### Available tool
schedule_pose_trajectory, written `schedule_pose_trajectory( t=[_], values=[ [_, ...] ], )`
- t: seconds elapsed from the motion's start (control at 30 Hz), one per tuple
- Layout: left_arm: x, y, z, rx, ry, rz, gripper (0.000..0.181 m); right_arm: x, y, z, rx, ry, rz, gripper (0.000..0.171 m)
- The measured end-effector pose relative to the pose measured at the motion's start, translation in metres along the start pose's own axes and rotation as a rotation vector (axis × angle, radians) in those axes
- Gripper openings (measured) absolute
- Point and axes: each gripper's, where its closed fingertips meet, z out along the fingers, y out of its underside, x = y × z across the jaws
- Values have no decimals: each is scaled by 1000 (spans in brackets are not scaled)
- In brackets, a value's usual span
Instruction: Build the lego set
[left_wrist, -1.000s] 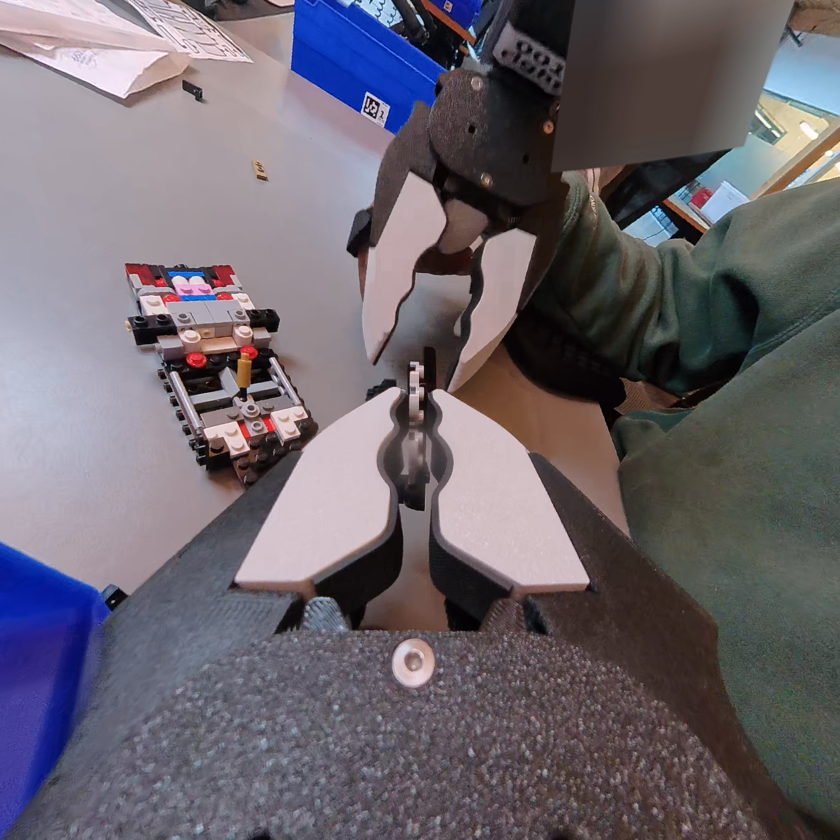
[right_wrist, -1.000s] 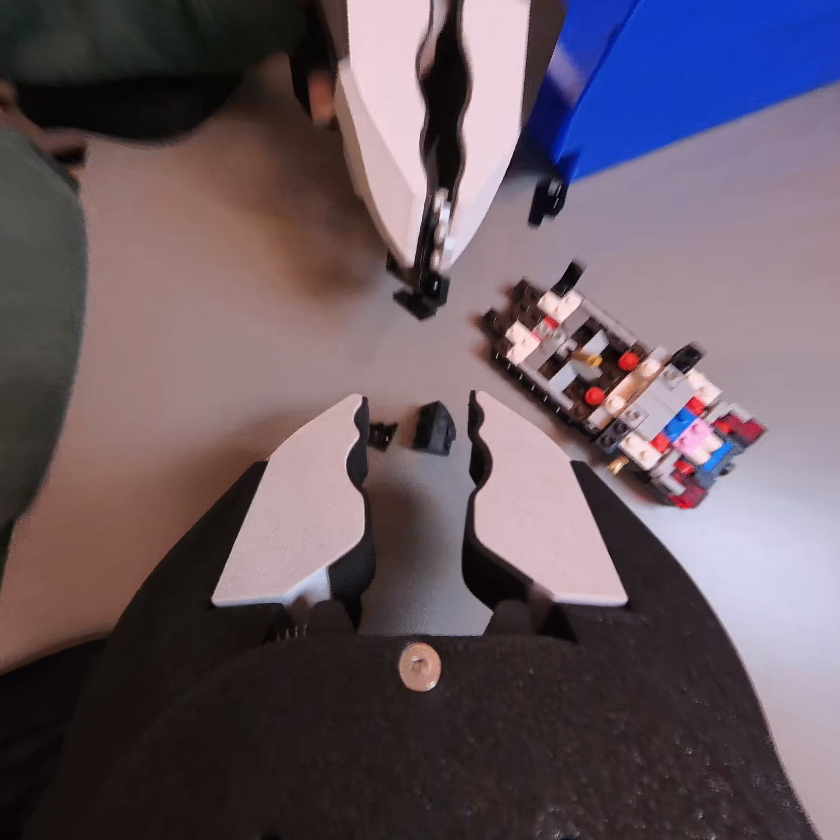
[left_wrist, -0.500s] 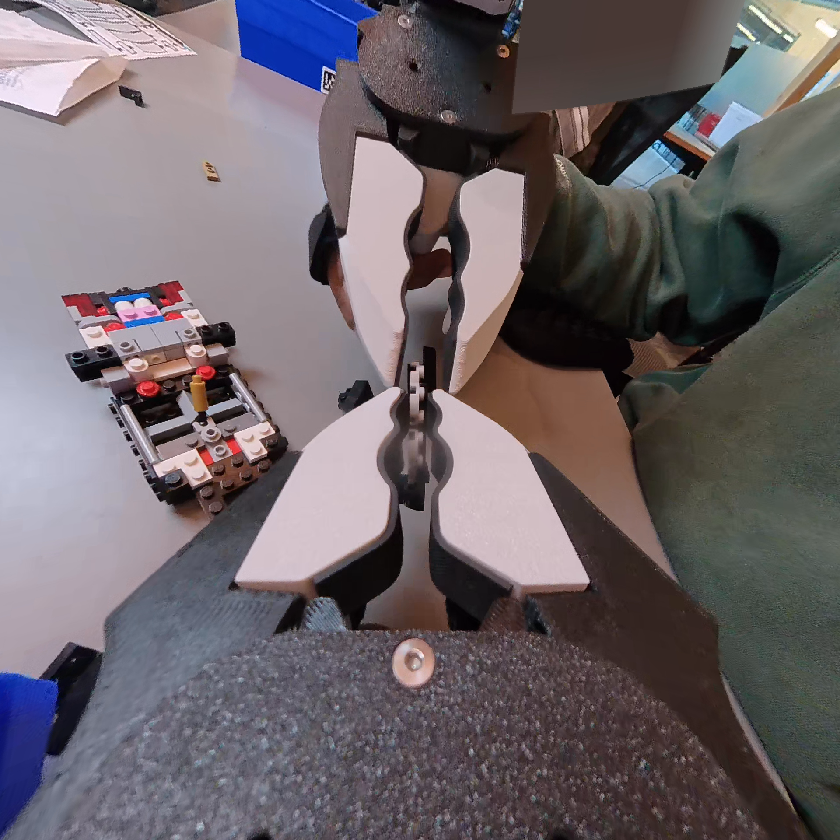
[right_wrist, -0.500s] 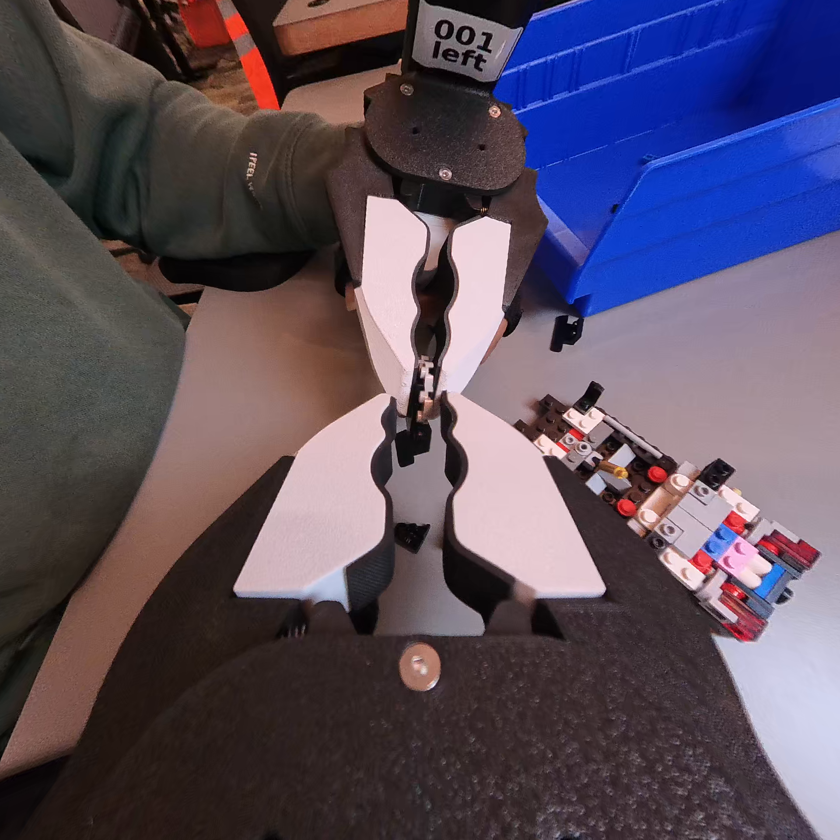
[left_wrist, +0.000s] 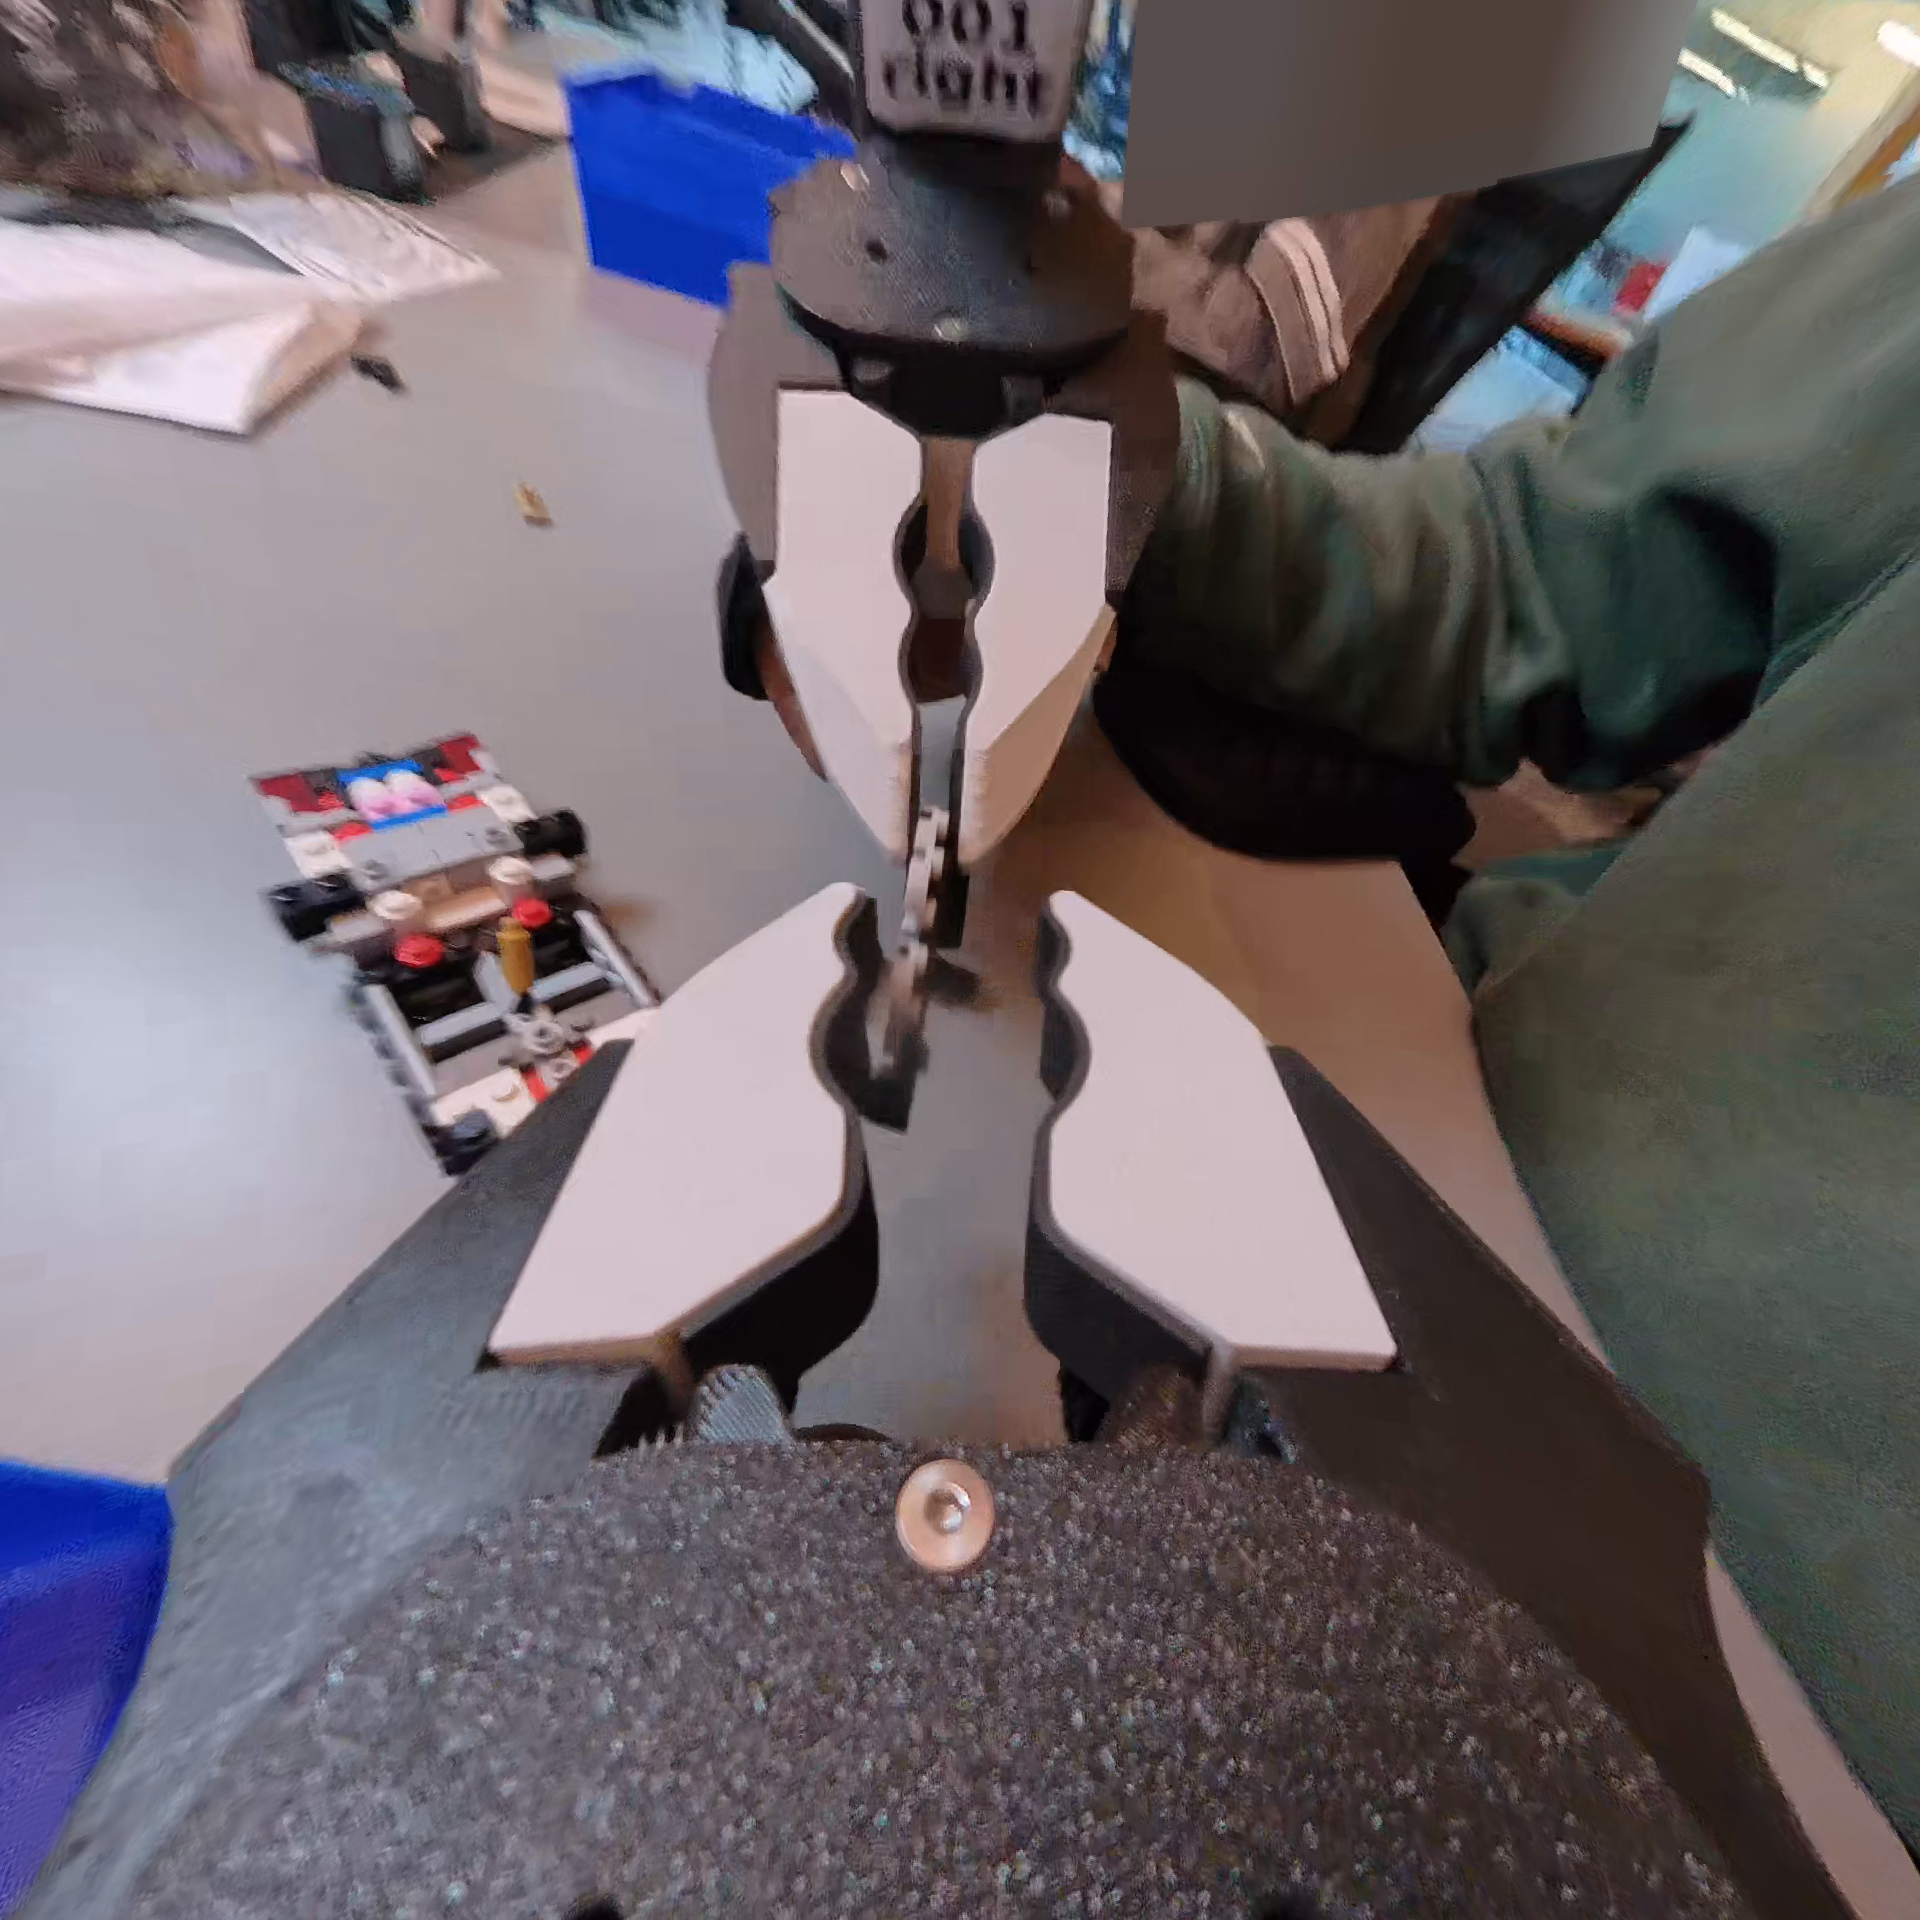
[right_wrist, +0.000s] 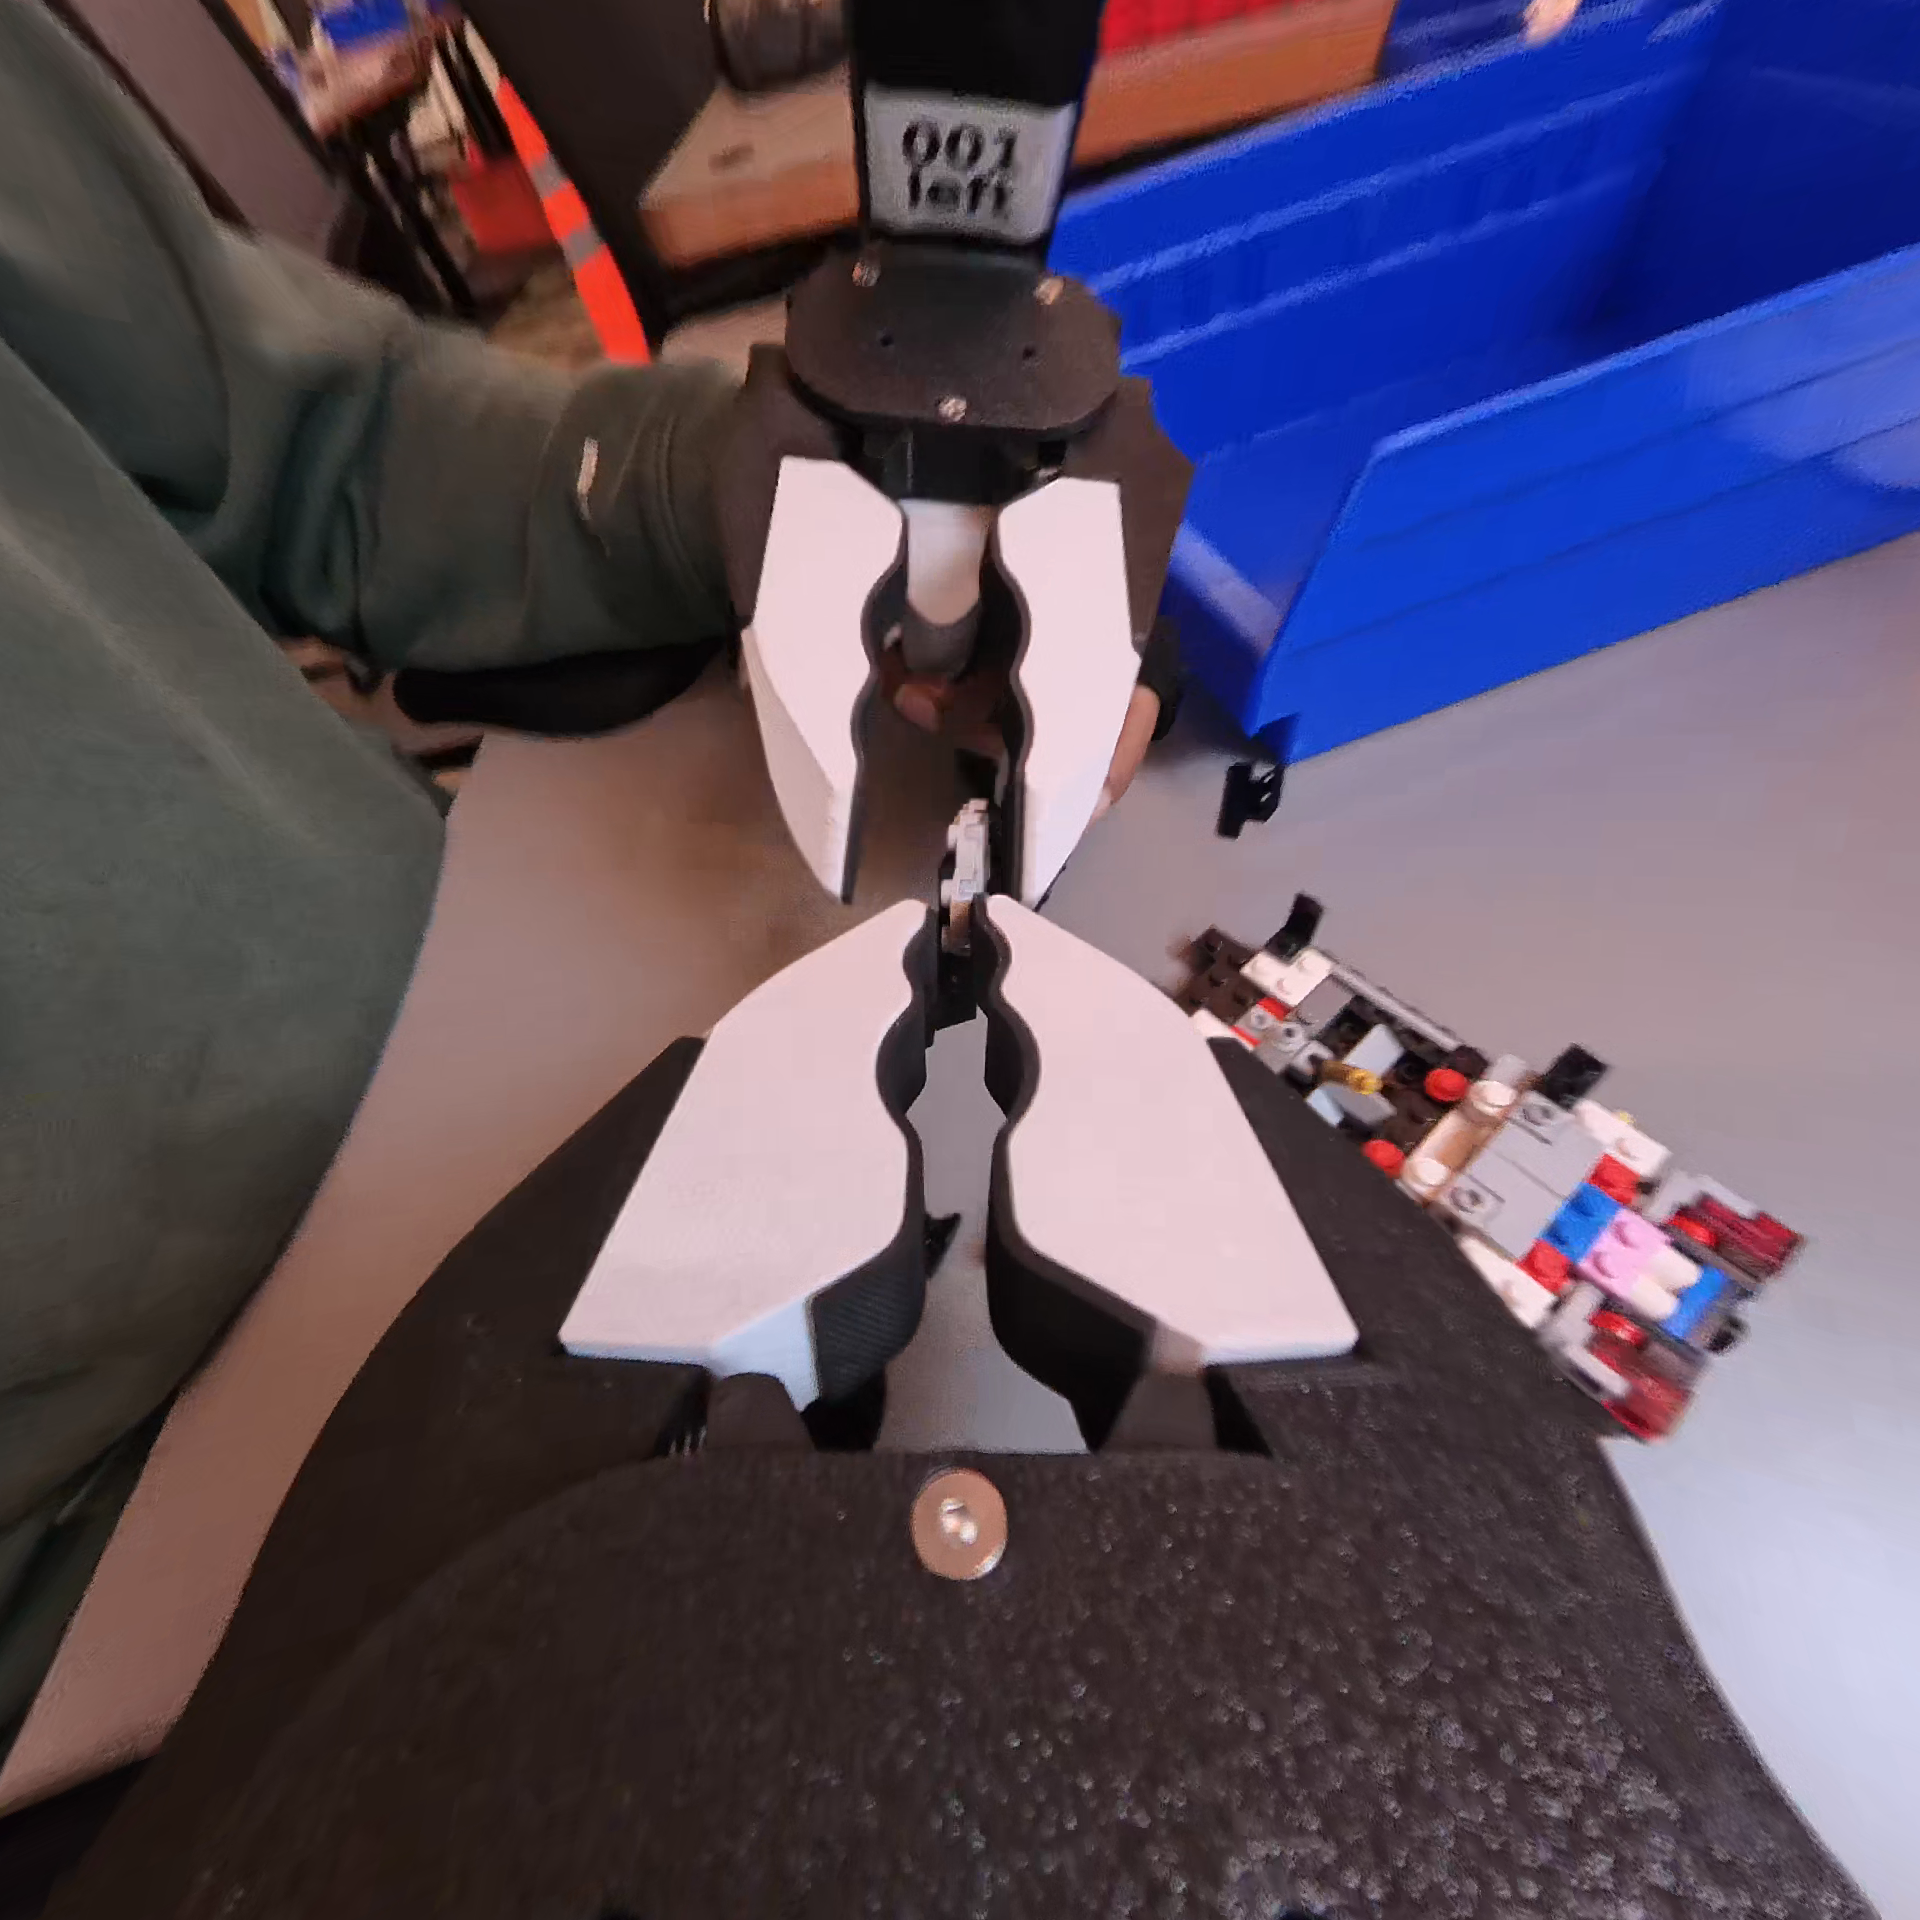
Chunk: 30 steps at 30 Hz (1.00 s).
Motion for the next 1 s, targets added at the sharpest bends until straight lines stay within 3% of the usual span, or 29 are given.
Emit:
schedule_pose_trajectory(
  t=[0.13, 0.27, 0.47, 0.63, 0.77, 1.0],
  values=[
    [-19, -20, -20, 111, -106, -5, 36, 8, -26, -27, 195, -22, 86, 5],
    [-15, -19, -16, 113, -78, -11, 33, 8, -31, -32, 255, -57, 123, 5],
    [-20, -21, -13, 124, -128, -17, 18, 10, -35, -32, 257, -9, 84, 5],
    [-24, -27, -19, 158, -142, -40, 25, 6, -37, -31, 265, -15, 48, 5],
    [-19, -26, -17, 140, -135, 7, 17, 4, -36, -32, 258, -8, 6, 5],
    [-35, -27, -20, 94, -340, 168, 16, 20, -34, -31, 213, 132, -29, 5]
  ],
)
